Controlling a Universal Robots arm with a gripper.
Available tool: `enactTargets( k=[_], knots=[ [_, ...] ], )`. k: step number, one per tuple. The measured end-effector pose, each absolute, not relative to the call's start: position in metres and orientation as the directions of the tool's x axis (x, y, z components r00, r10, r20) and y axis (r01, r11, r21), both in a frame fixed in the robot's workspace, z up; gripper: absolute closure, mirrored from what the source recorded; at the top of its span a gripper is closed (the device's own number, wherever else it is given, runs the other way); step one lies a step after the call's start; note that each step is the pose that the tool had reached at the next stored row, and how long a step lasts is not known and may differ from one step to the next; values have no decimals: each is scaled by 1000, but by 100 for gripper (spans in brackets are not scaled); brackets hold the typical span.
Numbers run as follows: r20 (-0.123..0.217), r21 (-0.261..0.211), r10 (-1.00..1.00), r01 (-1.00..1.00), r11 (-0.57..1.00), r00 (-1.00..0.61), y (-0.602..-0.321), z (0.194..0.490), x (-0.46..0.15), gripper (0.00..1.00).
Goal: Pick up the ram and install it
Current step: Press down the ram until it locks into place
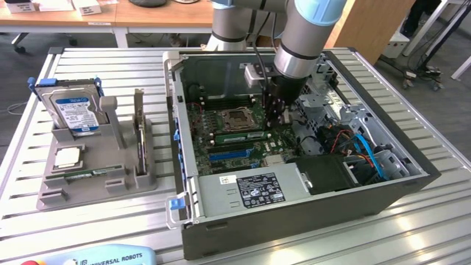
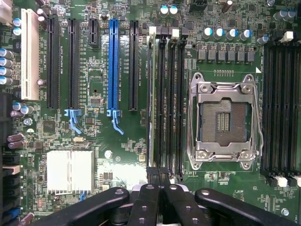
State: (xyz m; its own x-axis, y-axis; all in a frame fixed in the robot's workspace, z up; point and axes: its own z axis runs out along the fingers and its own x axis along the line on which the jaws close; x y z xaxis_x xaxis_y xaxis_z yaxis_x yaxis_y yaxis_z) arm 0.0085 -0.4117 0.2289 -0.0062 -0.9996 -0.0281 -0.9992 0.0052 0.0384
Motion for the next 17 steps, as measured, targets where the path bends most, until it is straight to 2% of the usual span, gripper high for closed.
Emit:
enactTargets(
  k=[17],
  knots=[
    [-28, 38, -1000, -999, 5, -6, -414, 228, 8, 90]
  ],
)
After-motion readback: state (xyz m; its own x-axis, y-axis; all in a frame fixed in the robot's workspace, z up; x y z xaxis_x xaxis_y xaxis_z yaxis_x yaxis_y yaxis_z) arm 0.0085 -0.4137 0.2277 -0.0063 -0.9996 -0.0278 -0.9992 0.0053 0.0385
